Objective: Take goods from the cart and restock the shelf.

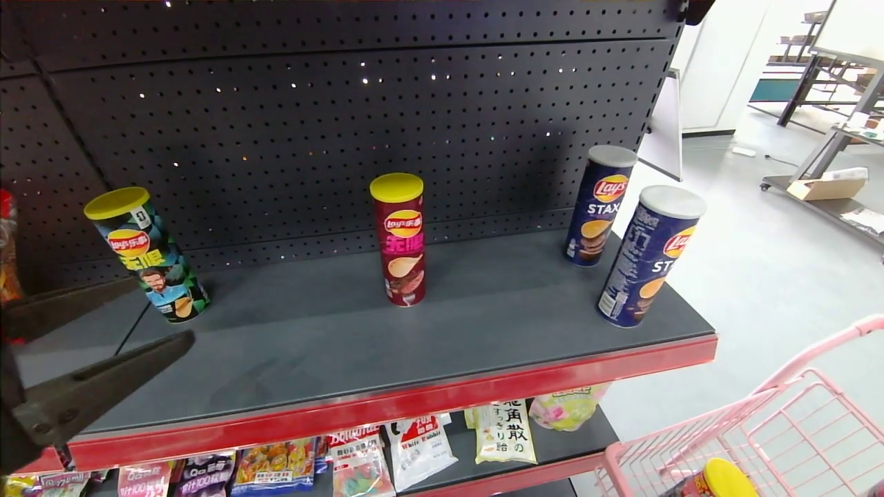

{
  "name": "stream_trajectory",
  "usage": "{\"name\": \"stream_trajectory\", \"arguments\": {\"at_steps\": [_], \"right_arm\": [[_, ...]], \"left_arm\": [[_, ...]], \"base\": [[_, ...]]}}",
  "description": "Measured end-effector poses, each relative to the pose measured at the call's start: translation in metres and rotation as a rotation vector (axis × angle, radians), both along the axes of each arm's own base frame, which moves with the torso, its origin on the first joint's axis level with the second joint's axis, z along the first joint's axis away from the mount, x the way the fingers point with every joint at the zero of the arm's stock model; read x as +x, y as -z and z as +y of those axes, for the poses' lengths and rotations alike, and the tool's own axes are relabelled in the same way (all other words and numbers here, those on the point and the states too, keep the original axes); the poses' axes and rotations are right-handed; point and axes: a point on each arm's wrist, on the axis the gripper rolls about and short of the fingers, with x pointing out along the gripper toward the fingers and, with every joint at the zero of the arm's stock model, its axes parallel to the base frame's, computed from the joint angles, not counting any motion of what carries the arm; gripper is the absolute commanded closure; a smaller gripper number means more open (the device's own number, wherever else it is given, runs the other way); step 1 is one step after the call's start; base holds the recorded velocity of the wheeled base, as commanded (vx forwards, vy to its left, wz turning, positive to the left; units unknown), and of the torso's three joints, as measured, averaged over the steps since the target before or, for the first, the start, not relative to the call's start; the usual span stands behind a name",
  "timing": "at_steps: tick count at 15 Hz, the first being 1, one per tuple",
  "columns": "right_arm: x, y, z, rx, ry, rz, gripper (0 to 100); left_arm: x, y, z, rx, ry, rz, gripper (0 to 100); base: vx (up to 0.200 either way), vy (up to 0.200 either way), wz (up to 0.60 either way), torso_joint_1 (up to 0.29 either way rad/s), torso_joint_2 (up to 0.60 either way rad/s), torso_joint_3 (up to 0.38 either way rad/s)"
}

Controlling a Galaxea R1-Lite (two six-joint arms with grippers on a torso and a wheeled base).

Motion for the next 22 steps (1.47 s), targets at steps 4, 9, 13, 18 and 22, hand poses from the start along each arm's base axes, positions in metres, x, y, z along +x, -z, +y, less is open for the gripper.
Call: {"name": "stream_trajectory", "arguments": {"at_steps": [4,9,13,18,22], "right_arm": [[0.003,-0.002,0.001,0.024,0.006,0.023,100],[0.004,-0.006,0.001,0.026,0.007,0.018,100],[0.004,-0.008,0.001,0.027,0.01,0.011,100],[0.003,-0.009,0.001,0.028,0.012,0.005,100],[0.004,-0.01,0.001,0.027,0.012,0.008,100]], "left_arm": [[0.07,0.018,-0.01,0.038,0.208,0.018,0],[0.151,0.048,-0.035,0.101,0.311,-0.07,0],[0.204,0.055,-0.061,0.107,0.326,-0.12,0],[0.24,0.058,-0.081,0.074,0.336,-0.132,0],[0.261,0.058,-0.099,0.068,0.329,-0.161,0]], "base": [[0.0,0.0,0.0,0.0,0.0,0.0],[0.0,0.0,0.0,0.0,0.0,0.0],[0.0,0.0,0.0,0.0,0.0,0.0],[0.0,0.0,0.0,0.0,0.0,0.0],[0.0,0.0,0.0,0.0,0.0,0.0]]}}
